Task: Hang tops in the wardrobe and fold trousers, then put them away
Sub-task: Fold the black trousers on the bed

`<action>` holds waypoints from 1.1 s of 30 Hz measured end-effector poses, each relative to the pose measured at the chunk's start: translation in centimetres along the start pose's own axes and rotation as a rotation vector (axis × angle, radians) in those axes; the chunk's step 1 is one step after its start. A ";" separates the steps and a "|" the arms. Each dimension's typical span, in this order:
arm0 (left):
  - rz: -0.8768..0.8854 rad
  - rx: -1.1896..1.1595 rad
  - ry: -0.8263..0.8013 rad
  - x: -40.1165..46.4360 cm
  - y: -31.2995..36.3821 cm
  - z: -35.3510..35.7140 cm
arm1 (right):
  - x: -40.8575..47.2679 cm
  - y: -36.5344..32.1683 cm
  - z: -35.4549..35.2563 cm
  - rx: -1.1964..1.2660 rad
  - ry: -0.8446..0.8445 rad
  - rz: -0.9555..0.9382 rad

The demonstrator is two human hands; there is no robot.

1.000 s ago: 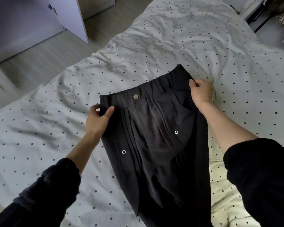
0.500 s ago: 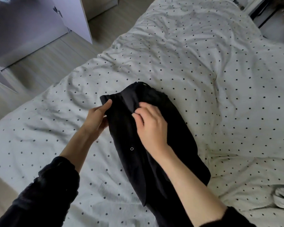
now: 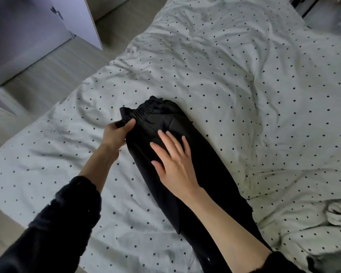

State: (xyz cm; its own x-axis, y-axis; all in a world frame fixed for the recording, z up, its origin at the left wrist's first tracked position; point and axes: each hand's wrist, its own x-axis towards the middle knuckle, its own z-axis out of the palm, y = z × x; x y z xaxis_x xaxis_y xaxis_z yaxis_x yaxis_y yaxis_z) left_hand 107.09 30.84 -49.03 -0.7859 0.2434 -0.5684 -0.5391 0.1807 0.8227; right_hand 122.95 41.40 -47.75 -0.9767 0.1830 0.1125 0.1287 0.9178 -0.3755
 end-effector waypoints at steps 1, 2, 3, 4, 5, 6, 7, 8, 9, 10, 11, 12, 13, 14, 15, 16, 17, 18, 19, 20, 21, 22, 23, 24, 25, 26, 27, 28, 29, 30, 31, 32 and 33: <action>-0.011 0.002 0.018 0.3 -0.1 0.0 | -1.7 0.7 -0.1 -0.057 0.028 0.059; -0.021 -0.009 0.042 0.6 -0.2 0.0 | -3.3 1.5 0.0 -0.122 0.026 0.117; -0.037 -0.011 0.068 0.8 -0.6 0.0 | -5.4 2.2 0.1 -0.185 0.000 0.178; -0.061 -0.018 0.095 0.9 -0.8 0.0 | -7.2 2.8 0.3 -0.240 -0.047 0.233; -0.089 -0.022 0.123 1.0 -1.3 0.0 | -9.1 3.4 0.5 -0.288 -0.109 0.288; -0.111 -0.033 0.152 1.0 -1.7 0.1 | -10.6 3.8 0.6 -0.324 -0.167 0.348; -0.118 -0.048 0.179 1.1 -2.0 0.2 | -11.8 4.2 0.8 -0.347 -0.208 0.403; -0.109 -0.059 0.199 1.1 -2.3 0.3 | -12.7 4.7 0.9 -0.358 -0.227 0.453; -0.085 -0.063 0.213 1.0 -2.6 0.6 | -13.3 5.1 1.0 -0.366 -0.229 0.488; -0.060 -0.068 0.228 0.6 -2.9 0.8 | -13.7 5.4 1.1 -0.369 -0.214 0.508; -0.040 -0.073 0.247 0.2 -3.3 0.9 | -13.8 5.8 1.1 -0.367 -0.188 0.516; -0.018 -0.086 0.267 -0.4 -3.8 1.2 | -13.9 6.1 1.1 -0.361 -0.165 0.518; 0.007 -0.105 0.273 -1.2 -4.4 1.3 | -14.1 6.2 1.0 -0.349 -0.141 0.512; 0.032 -0.131 0.267 -1.8 -5.0 1.4 | -14.3 6.2 0.9 -0.339 -0.109 0.499; 0.041 -0.130 0.259 -2.4 -5.6 1.5 | -14.4 6.3 0.8 -0.337 -0.068 0.472; 0.035 -0.074 0.249 -2.9 -6.0 1.5 | -14.7 6.2 0.7 -0.331 -0.016 0.445; 0.024 0.012 0.237 -3.1 -6.2 1.6 | -14.8 6.1 0.6 -0.318 0.039 0.416; 0.015 0.092 0.220 -3.2 -6.3 1.6 | -15.0 5.9 0.4 -0.303 0.091 0.390; 0.008 0.148 0.209 -3.2 -6.2 1.7 | -15.1 5.6 0.3 -0.289 0.141 0.365; 0.002 0.178 0.212 -3.0 -5.9 1.7 | -15.2 5.2 0.1 -0.276 0.179 0.332; 0.001 0.196 0.223 -2.7 -5.5 1.7 | -15.2 4.6 0.0 -0.256 0.209 0.294; 0.003 0.201 0.241 -2.3 -4.9 1.7 | -15.0 3.9 0.1 -0.233 0.231 0.261; 0.006 0.186 0.259 -1.9 -4.4 1.6 | -14.9 3.2 0.2 -0.207 0.239 0.232; 0.010 0.158 0.274 -1.3 -3.9 1.4 | -14.6 2.4 0.5 -0.170 0.242 0.212; 0.012 0.124 0.290 -0.9 -3.6 1.3 | -14.3 1.7 0.9 -0.134 0.247 0.196; 0.008 0.099 0.309 -0.5 -3.5 1.2 | -14.0 1.0 1.3 -0.108 0.237 0.187; 0.000 0.097 0.325 -0.2 -3.6 1.1 | -13.9 0.5 1.7 -0.101 0.209 0.192; -0.006 0.109 0.338 0.0 -3.9 1.0 | -14.0 0.1 2.2 -0.110 0.167 0.221; -0.010 0.116 0.345 0.1 -4.2 1.0 | -14.2 0.0 2.5 -0.141 0.113 0.279; -0.018 0.116 0.342 0.0 -4.6 0.9 | -14.8 0.0 2.8 -0.173 0.055 0.373; -0.025 0.103 0.339 0.0 -4.8 0.9 | -15.5 0.2 3.0 -0.202 -0.013 0.478; -0.030 0.089 0.334 0.0 -5.0 0.8 | -16.3 0.6 3.1 -0.229 -0.089 0.578; -0.030 0.084 0.326 -0.1 -5.1 0.8 | -17.3 1.1 3.2 -0.254 -0.166 0.666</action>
State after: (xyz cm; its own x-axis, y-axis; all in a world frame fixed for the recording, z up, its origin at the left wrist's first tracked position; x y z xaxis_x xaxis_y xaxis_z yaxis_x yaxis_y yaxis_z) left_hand 110.16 30.70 -53.25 -0.8328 -0.0782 -0.5480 -0.5473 0.2639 0.7942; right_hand 139.44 38.13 -53.09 -0.6878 0.6936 -0.2142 0.7208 0.6875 -0.0887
